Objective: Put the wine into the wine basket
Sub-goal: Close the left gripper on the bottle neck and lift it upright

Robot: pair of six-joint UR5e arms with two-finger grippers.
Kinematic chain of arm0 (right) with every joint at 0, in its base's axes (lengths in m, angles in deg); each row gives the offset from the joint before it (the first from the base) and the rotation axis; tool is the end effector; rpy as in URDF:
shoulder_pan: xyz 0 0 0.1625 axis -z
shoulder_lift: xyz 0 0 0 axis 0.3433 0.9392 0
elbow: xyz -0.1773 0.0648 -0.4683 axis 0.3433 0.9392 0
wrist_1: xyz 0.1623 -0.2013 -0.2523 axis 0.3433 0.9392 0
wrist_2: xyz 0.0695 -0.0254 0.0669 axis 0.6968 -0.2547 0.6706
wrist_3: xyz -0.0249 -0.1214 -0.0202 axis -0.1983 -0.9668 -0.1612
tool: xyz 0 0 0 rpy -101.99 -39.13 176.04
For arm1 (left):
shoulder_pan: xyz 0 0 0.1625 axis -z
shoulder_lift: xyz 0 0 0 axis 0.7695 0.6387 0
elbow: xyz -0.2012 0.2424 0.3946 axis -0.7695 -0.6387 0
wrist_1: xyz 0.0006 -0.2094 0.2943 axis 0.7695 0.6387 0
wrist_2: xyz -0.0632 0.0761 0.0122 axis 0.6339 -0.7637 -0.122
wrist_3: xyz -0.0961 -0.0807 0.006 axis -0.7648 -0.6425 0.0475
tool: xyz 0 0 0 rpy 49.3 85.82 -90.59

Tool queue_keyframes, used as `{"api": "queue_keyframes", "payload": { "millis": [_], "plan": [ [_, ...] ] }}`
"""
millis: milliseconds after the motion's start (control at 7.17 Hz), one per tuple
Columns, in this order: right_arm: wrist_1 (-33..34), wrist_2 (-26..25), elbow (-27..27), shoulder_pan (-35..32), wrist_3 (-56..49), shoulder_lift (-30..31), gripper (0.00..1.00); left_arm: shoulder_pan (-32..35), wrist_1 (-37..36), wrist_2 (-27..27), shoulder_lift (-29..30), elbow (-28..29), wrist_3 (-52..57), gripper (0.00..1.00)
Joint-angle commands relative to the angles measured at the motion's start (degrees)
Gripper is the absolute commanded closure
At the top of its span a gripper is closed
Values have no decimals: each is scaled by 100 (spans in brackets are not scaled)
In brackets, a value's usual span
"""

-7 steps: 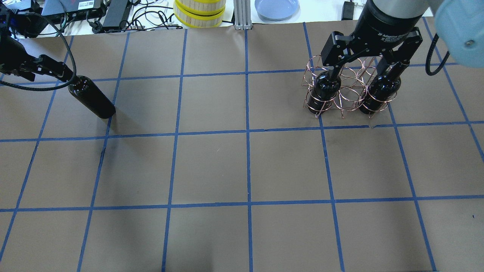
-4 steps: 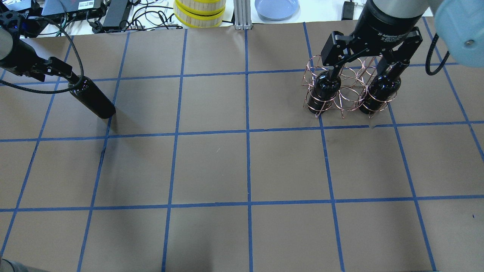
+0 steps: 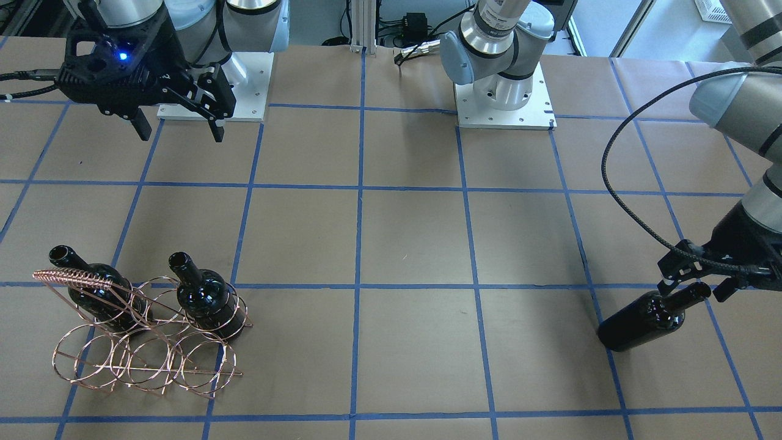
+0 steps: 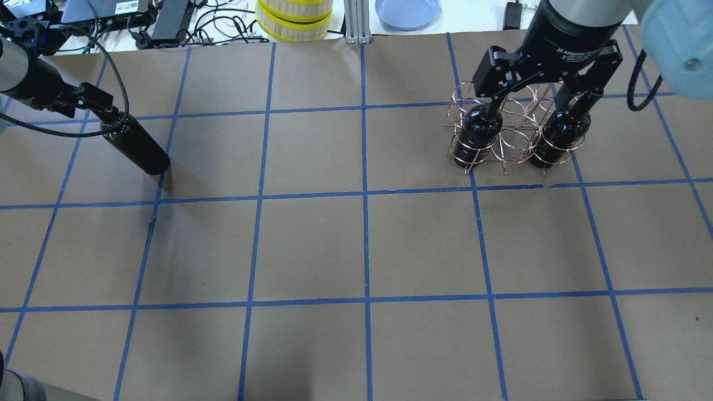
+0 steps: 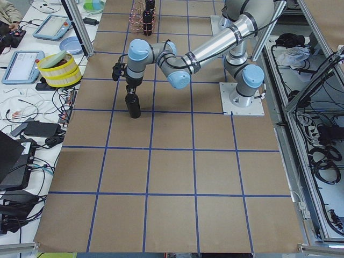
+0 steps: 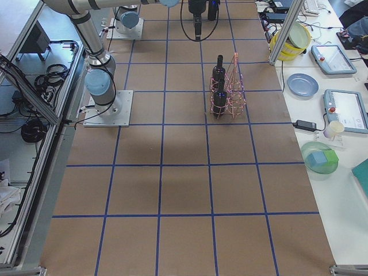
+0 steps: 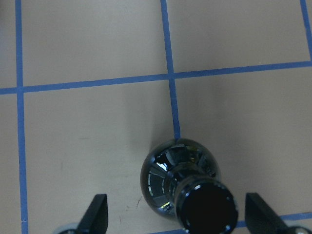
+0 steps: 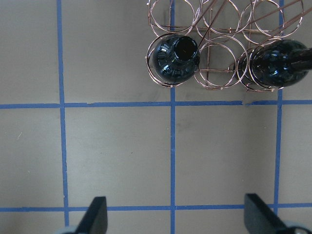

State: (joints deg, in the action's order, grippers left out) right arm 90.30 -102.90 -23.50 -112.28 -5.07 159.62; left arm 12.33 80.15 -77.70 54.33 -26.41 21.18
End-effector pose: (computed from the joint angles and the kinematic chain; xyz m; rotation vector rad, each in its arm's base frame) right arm 0.1490 -0.4242 0.5778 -0.0053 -3.1362 0.1183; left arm 0.1282 -0.5831 0.4362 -0.1346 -3.0701 0.4097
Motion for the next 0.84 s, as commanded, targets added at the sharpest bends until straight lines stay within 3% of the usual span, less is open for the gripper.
{"api": "queue_keyframes", "payload": {
  "millis": [0,698],
  "plan": [
    [0,0,0,0,0,0,0,29,-38,-58,26,7,-34,5],
    [0,0,0,0,0,0,0,179,-205,-155,114,25,-324,6]
  ]
}}
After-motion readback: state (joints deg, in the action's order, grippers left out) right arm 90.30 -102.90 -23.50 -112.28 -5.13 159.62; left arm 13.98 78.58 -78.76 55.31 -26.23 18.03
